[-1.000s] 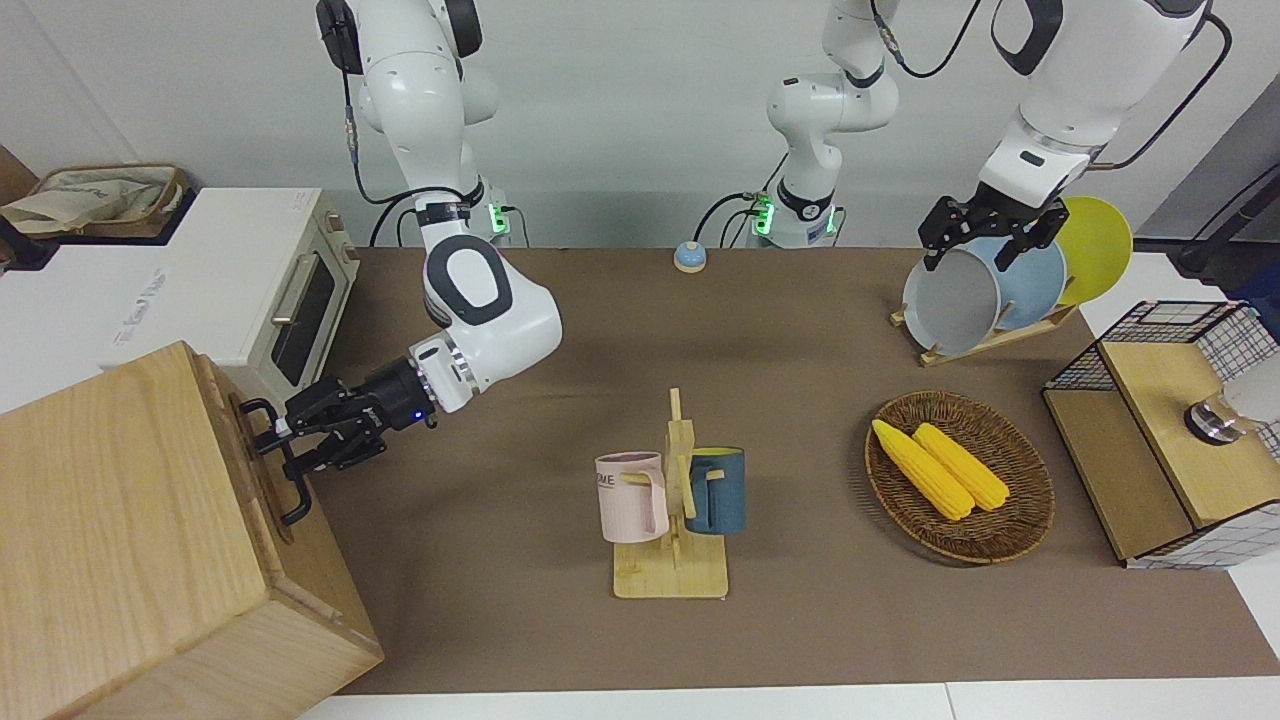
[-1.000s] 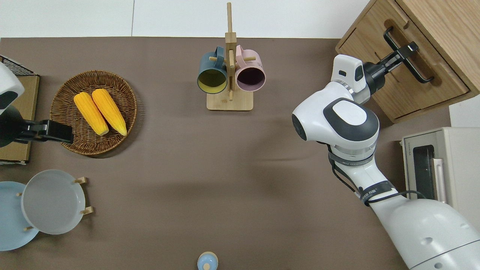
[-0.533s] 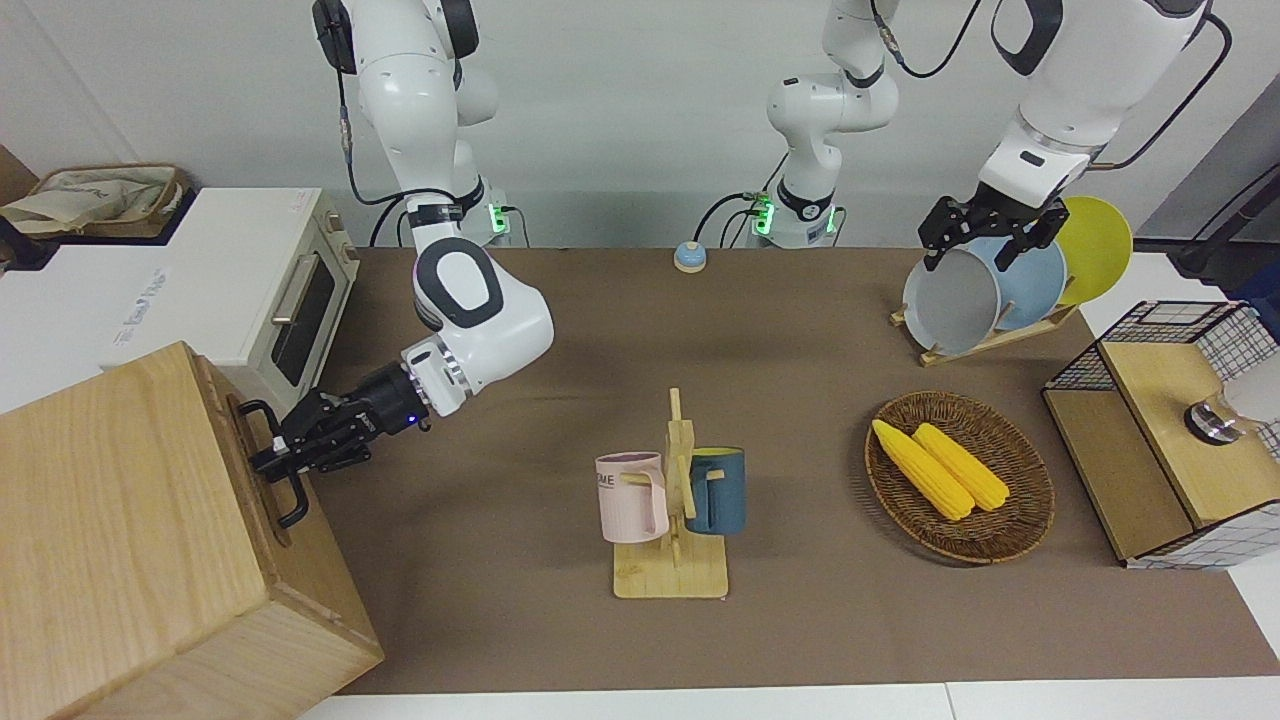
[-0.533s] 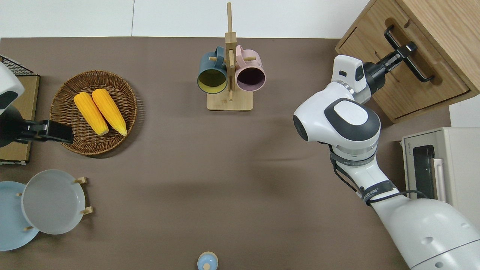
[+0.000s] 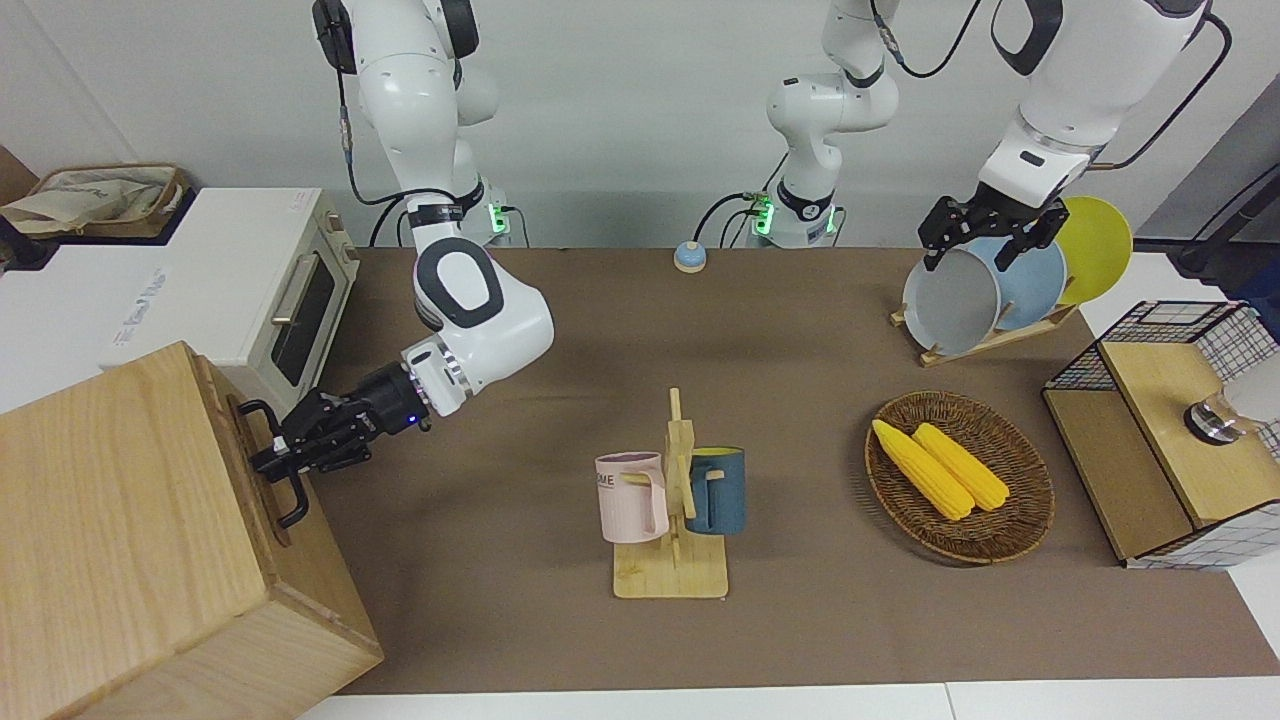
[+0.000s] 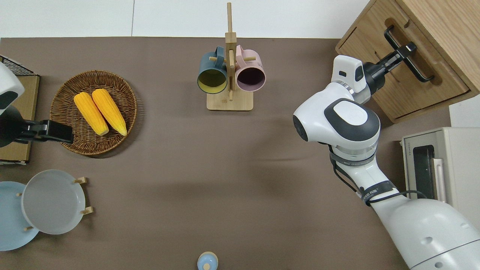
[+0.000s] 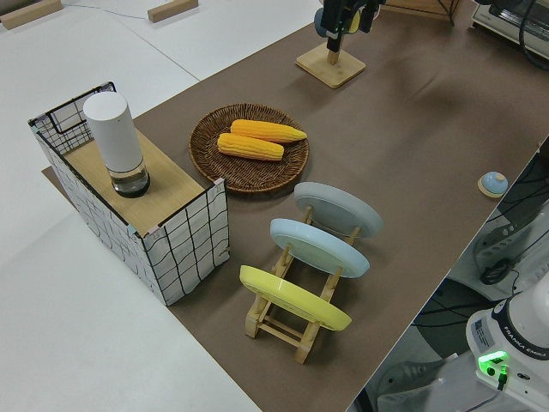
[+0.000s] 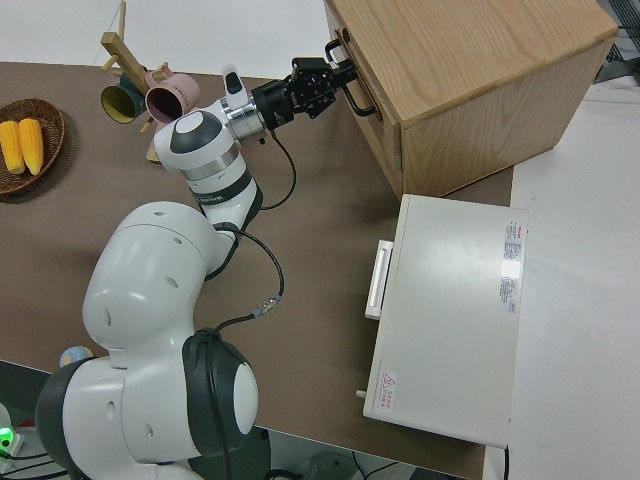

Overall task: Slide drawer open with right arm
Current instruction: 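Pull the drawer handle toward the robot with the right gripper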

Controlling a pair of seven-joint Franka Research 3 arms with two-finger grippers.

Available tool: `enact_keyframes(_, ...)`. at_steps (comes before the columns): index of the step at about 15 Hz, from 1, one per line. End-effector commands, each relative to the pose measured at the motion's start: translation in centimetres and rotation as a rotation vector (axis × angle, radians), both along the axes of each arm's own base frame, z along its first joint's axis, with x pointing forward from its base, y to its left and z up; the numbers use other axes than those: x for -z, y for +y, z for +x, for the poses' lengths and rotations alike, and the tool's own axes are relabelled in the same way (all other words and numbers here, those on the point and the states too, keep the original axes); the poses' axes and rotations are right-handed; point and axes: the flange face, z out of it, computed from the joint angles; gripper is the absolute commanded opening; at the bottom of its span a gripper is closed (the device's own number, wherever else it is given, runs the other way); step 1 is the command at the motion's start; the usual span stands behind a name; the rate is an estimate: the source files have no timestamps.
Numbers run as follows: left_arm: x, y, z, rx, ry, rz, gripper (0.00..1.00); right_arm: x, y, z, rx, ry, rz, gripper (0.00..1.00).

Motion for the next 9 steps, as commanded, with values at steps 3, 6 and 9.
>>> enact_keyframes(3,-0.3,0.1,0.2,0.011,0.006,0.016,0.99,0.0,3.3,-0.6,-0.051,0.003,-0.006,0.000)
enact_keyframes(6,-0.3,0.1,0.2,0.011,0.006,0.016,0.99,0.0,5.3,-1.5,-0.018,0.025,-0.001,0.000)
enact_keyframes(9,-0.3,0.1,0.2,0.011,0.006,0.016,0.99,-0.1,6.9,-2.1,-0.014,0.018,-0.013,0.000)
